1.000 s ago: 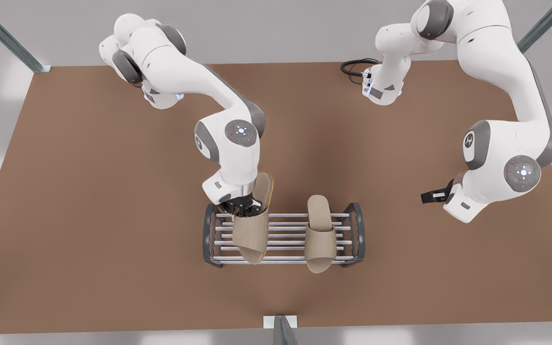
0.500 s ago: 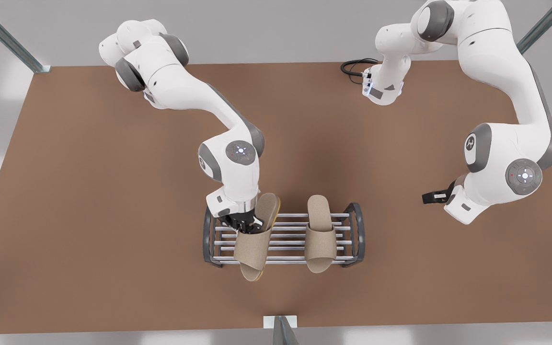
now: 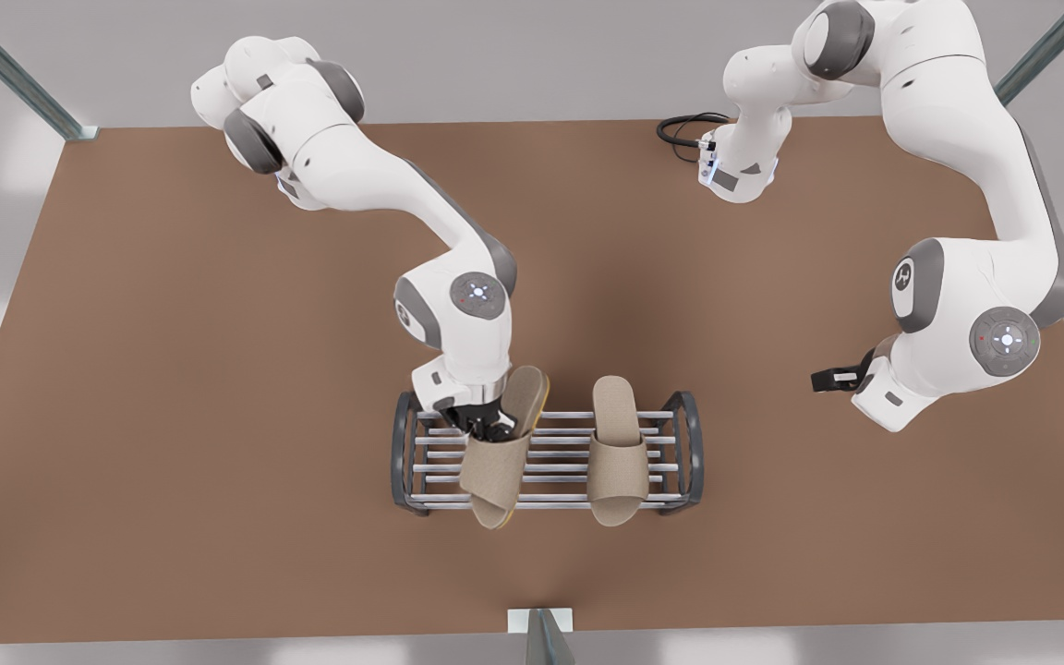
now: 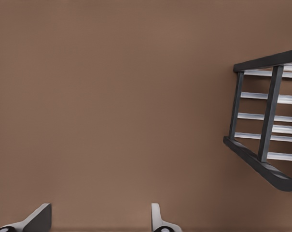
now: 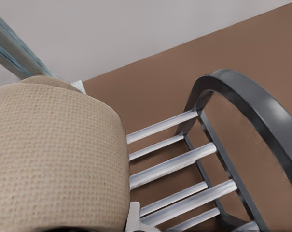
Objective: Place the right shoe on the shoe rack with the right arm, and place the left shoe on the shoe rack with the left arm
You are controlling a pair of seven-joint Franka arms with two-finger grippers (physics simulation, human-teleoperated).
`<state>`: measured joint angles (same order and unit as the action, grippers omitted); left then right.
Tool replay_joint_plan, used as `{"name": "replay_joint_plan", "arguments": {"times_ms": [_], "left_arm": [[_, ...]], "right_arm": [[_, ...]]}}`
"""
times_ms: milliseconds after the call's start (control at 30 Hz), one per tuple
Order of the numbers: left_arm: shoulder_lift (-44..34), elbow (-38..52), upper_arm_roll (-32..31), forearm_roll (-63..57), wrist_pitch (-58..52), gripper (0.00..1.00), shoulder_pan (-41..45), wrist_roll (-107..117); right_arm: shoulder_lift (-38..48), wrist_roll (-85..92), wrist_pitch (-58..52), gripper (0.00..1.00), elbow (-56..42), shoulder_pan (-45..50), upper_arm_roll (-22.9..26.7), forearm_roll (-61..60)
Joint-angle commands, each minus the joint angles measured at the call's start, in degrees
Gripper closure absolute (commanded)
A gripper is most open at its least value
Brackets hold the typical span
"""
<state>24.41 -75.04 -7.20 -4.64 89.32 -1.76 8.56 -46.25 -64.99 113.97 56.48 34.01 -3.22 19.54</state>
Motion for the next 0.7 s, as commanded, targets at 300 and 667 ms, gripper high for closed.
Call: {"name": "replay_joint_plan", "arguments": {"times_ms": [300, 667], "left_arm": [[-0.07, -0.02, -0.01, -0.19, -0.02, 0.0, 0.0, -0.74], [0.02, -0.02, -0.01, -0.19, -0.02, 0.0, 0.0, -0.74]], "right_arm": [[0.46, 3.9, -2.08, 0.0, 0.65, -0.08, -0.2, 0.14], [2.57, -0.4, -6.48, 0.0, -0.14, 1.76, -6.53, 0.14]]}}
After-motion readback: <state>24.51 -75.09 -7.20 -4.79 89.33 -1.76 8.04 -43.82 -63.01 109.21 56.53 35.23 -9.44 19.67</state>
